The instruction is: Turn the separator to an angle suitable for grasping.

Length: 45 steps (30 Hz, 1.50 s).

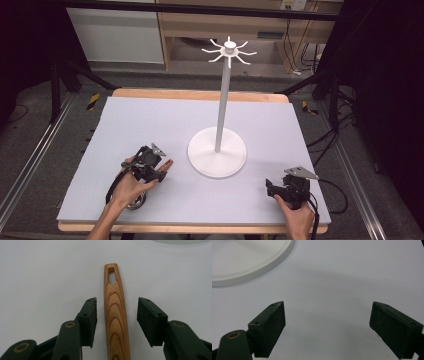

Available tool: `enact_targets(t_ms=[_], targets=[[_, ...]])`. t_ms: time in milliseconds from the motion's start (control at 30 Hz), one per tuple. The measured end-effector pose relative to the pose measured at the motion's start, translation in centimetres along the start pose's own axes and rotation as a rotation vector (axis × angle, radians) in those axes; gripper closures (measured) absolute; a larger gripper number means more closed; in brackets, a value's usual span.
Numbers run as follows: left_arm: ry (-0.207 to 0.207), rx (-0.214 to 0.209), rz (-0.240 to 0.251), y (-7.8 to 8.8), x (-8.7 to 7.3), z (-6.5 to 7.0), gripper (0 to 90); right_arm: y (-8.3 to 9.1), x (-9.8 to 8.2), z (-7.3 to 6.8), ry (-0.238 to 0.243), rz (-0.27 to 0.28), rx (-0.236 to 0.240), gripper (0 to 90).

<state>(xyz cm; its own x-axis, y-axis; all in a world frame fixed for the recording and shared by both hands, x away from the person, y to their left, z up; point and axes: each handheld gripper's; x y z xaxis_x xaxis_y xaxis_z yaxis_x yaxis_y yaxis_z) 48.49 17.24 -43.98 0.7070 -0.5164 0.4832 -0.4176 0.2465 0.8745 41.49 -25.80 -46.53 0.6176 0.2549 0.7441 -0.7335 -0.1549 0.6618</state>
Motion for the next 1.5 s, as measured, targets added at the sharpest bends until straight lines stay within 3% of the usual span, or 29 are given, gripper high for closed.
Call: enact_targets(t_ms=[400, 867, 1133, 1500], targets=[[-0.027, 0.011, -0.056, -0.9, 0.4, 0.1, 60.3, -0.1, 0.0, 0.1, 0.007, -0.003, 0.004, 13.6], [-0.033, 0.007, -0.088, -1.5, 0.6, 0.0, 63.8, -0.2, 0.0, 0.1, 0.011, -0.006, 0.011, 13.6], [0.007, -0.048, -0.101, -1.7, 0.7, -0.8, 63.9, -0.2, 0.0, 0.1, 0.007, -0.008, 0.016, 13.6], [0.032, -0.047, -0.125, -1.7, 1.0, -0.9, 66.4, -0.3, 0.1, 0.1, 0.003, -0.012, 0.019, 13.6]])
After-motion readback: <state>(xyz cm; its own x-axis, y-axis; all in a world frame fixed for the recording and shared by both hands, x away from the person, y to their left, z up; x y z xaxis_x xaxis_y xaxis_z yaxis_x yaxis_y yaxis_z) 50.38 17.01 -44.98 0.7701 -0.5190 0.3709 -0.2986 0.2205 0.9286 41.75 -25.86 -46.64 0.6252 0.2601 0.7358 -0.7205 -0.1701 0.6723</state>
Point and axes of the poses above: each handheld gripper's, and its own axes: y roughly backward along the jaws, x roughly out of its top, z roughly to its right, and after that the axes turned 7 degrees about y, right-handed
